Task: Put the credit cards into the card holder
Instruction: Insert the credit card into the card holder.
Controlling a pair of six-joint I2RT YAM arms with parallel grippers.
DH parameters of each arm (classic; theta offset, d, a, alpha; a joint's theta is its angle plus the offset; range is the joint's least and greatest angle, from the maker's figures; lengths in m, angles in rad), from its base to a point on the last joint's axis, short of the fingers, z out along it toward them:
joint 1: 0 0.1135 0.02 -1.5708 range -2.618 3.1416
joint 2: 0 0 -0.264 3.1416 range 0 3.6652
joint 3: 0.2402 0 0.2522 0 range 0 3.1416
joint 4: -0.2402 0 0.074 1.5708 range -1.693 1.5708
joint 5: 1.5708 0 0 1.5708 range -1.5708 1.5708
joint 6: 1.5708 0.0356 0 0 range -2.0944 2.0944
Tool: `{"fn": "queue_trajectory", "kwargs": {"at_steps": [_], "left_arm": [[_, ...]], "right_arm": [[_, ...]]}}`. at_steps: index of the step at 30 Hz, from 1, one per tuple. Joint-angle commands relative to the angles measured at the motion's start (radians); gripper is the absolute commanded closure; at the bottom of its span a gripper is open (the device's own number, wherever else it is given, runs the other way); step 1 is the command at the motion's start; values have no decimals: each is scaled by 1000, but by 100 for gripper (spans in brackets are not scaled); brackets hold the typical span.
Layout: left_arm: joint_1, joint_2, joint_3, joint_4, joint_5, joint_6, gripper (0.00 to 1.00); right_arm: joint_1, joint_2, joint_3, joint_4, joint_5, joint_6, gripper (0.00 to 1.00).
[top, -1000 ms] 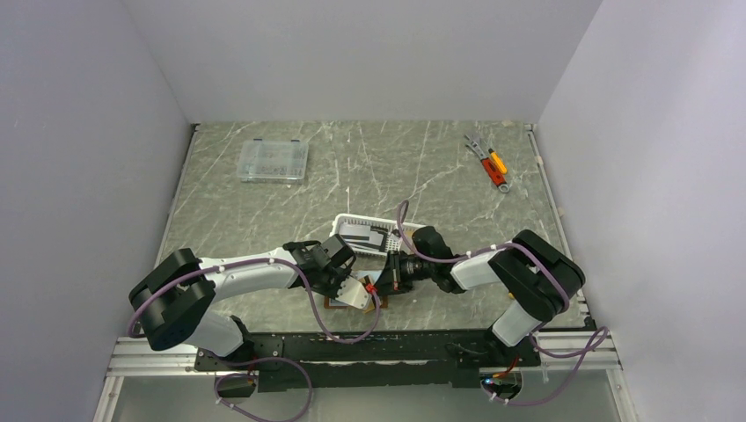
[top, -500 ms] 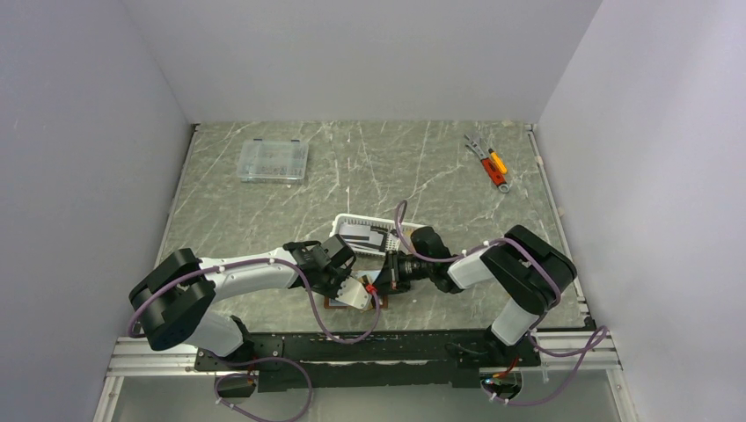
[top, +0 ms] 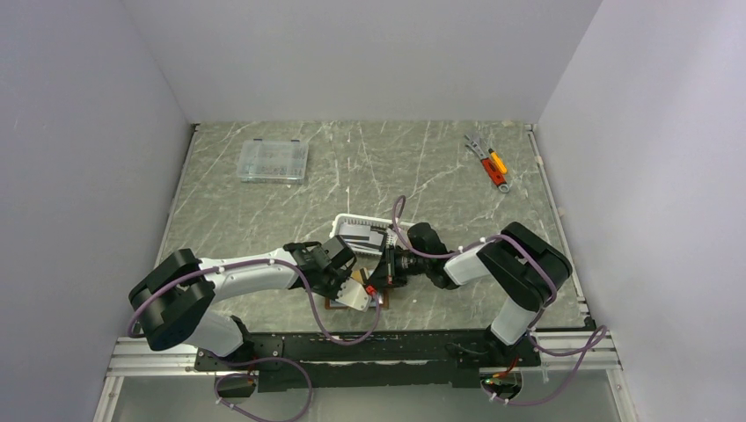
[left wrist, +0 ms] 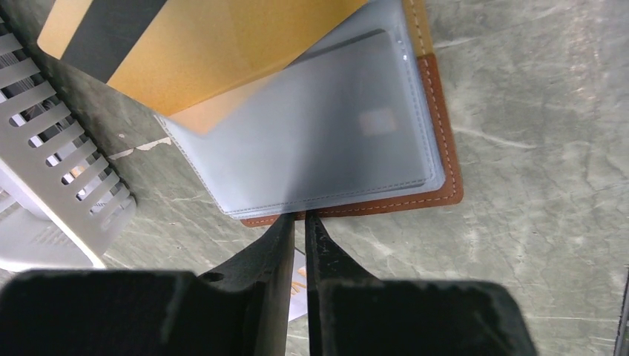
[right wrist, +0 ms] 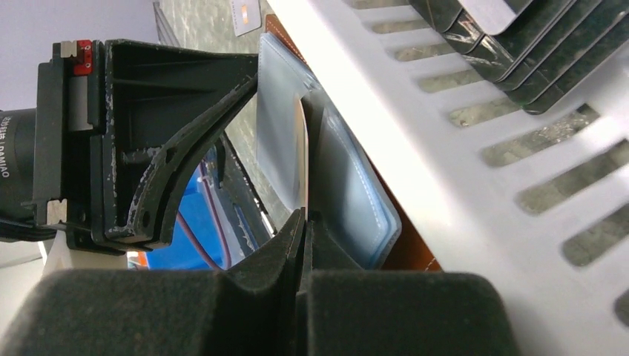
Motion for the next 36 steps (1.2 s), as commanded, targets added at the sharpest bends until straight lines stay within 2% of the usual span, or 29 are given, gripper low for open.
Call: {"fn": "queue_trajectory", "kwargs": {"at_steps": [1, 5, 16, 23, 27, 31, 32, 33, 36], "left_arm": [[-24, -21, -13, -51, 81, 0, 85], [-45, -25, -26, -67, 97, -8, 88], [-71, -18, -30, -62, 91, -17, 89], [-72, -8, -13, -58, 97, -21, 90], [-74, -1, -11, -53, 93, -16, 91], [-72, -5, -28, -39, 69, 3, 91], [-72, -7, -31, -35, 65, 7, 91], [-72, -7, -33, -33, 62, 10, 91], [-72, 0, -34, -29, 58, 8, 92]], "right_arm": [[4, 26, 6, 49, 57, -1, 100], [13, 35, -5, 77, 70, 15, 100], [45, 32, -45, 112, 118, 34, 100], [114, 50, -16, 36, 181, 23, 100], [145, 35, 21, -74, 227, -3, 100], [146, -48, 38, -241, 274, -43, 79], [147, -76, 40, -282, 300, -56, 69], [146, -108, 42, -318, 316, -66, 65], [146, -182, 46, -394, 354, -81, 62]]}}
